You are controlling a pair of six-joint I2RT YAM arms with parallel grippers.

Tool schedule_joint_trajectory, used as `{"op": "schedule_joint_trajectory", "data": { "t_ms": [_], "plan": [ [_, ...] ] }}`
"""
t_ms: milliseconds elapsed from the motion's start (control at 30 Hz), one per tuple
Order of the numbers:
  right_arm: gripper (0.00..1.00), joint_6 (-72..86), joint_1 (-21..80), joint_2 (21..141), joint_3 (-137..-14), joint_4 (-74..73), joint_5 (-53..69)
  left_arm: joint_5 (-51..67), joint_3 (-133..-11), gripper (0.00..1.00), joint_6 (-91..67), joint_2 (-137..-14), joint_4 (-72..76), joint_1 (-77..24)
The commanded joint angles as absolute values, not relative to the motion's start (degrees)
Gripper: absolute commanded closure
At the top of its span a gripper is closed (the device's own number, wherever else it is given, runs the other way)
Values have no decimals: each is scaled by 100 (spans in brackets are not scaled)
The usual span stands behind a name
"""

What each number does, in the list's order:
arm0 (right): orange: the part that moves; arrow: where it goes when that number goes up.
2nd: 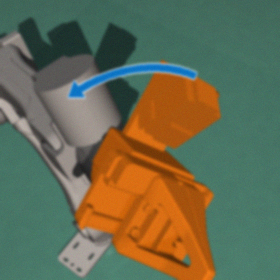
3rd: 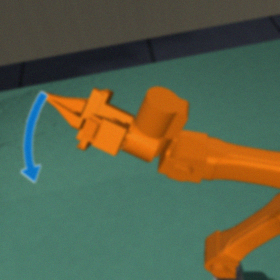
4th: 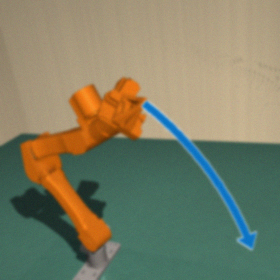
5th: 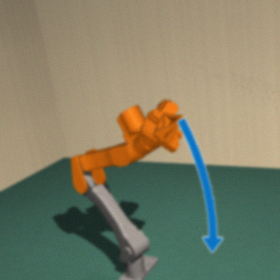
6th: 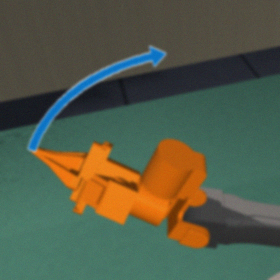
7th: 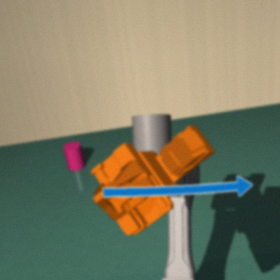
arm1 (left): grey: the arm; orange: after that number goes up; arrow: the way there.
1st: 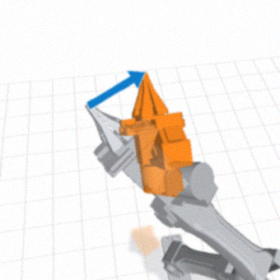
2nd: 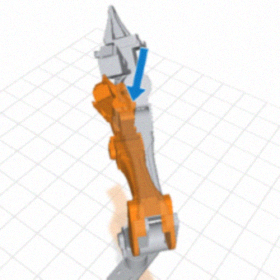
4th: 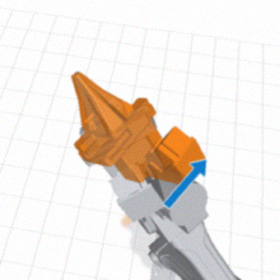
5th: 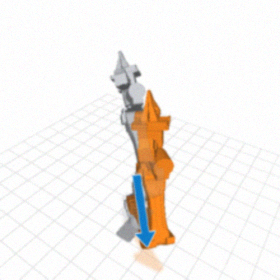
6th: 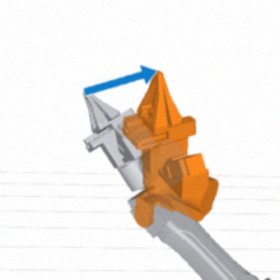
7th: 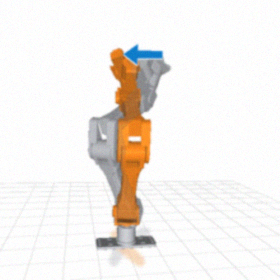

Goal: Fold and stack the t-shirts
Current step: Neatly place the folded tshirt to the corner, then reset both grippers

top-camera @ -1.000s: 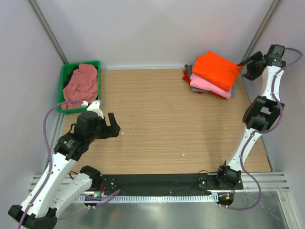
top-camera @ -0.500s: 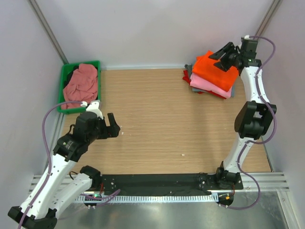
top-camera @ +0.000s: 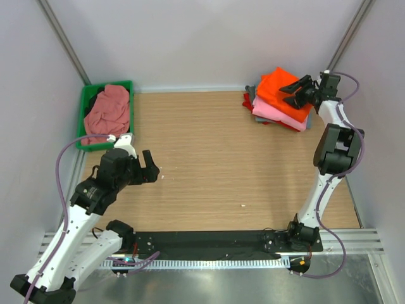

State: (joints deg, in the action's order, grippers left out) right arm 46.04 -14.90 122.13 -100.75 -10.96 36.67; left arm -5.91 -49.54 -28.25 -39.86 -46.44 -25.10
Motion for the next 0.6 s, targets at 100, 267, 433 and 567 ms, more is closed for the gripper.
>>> {"op": "schedule_joint_trajectory", "data": {
  "t_ms": [100,267,433,567],
  "plan": [
    [39,4931,-1521,12191,-10501,-534,4289,-510,-4939,12,-2777,-3990,-4412,-2487],
    [36,5150,-1486,11613,-11739,-747,4394,-527,-4931,12,-2786,-3990,-4412,-2487],
    [32,4530,-1222,10540,-12085,-1447,4255,-598,-4939,11,-2786,-4017,-4421,-2487],
    [31,3432,-573,9223,-10528,-2091,3386,-650,-4939,12,-2795,-4060,-4438,-2487]
  ]
}}
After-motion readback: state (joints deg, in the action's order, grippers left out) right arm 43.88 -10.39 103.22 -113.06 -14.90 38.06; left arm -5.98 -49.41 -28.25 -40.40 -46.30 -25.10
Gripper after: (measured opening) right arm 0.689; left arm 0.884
